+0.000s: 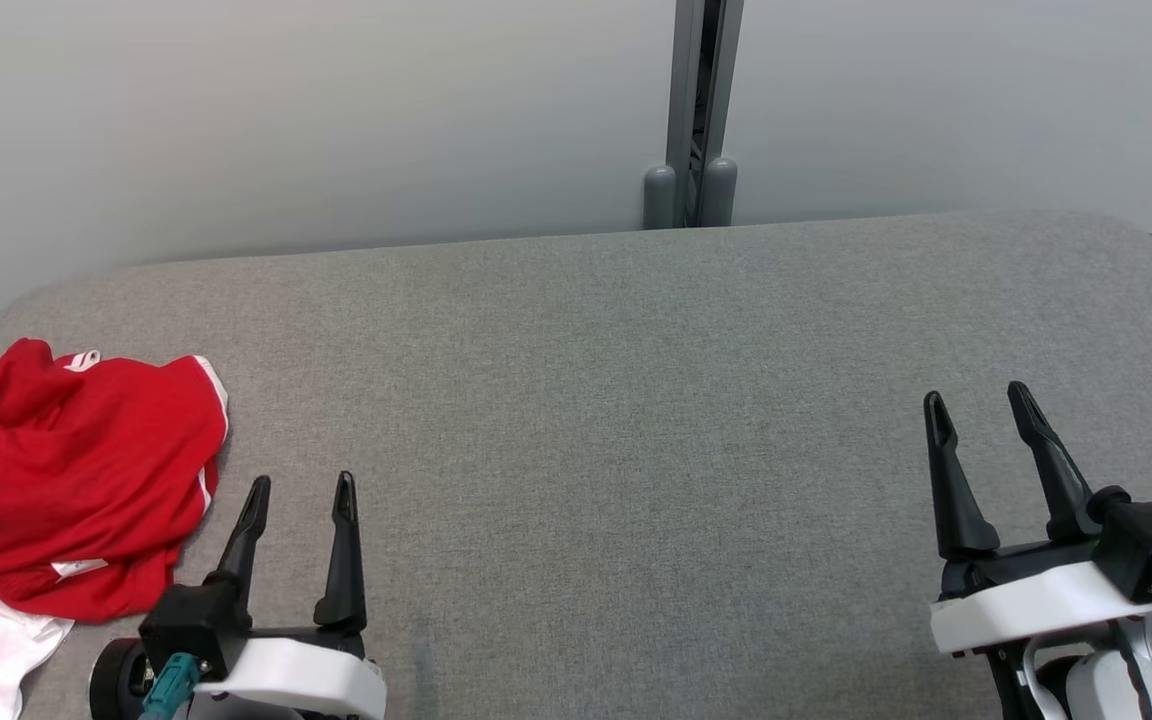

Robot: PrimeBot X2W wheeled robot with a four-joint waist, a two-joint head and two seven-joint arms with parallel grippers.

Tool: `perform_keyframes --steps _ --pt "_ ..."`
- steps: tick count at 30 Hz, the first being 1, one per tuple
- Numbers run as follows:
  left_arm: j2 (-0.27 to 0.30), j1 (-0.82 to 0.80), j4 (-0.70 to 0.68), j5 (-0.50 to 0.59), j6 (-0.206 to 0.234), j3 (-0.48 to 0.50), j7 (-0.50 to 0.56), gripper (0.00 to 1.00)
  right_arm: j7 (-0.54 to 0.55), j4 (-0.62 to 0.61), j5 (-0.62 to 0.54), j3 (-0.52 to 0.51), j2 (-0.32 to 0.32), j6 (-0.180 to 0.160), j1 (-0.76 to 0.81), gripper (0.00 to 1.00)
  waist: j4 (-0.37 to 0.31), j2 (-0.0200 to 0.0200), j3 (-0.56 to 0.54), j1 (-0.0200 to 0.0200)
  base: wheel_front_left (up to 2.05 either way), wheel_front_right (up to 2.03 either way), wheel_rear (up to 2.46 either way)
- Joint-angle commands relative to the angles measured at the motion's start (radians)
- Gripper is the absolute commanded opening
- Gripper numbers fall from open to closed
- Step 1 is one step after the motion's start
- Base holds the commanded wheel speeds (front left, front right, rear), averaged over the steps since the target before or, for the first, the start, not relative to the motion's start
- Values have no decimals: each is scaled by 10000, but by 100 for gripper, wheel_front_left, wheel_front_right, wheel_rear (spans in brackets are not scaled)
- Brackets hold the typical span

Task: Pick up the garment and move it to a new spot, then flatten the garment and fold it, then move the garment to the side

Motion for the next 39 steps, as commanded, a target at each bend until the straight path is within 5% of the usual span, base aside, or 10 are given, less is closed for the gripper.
perform_keyframes --steps 1,18,24,39 --pt "51 1 65 214 91 -15 -83 100 -97 -37 -216 -6 -74 0 -62 100 -6 0 -6 0 0 0 0" --pt "73 -123 631 1094 386 -147 -461 100 -364 417 -918 124 -94 0 -83 100 2 0 -39 0 0 0 0" --pt "78 -47 611 1077 470 -87 -606 100 -444 1275 -36 279 -100 0 -104 100 -2 0 -80 0 0 0 0" --pt "78 -23 714 874 347 -162 -604 100 -451 1482 -155 290 -97 -1 -181 100 45 0 -127 0 0 0 0"
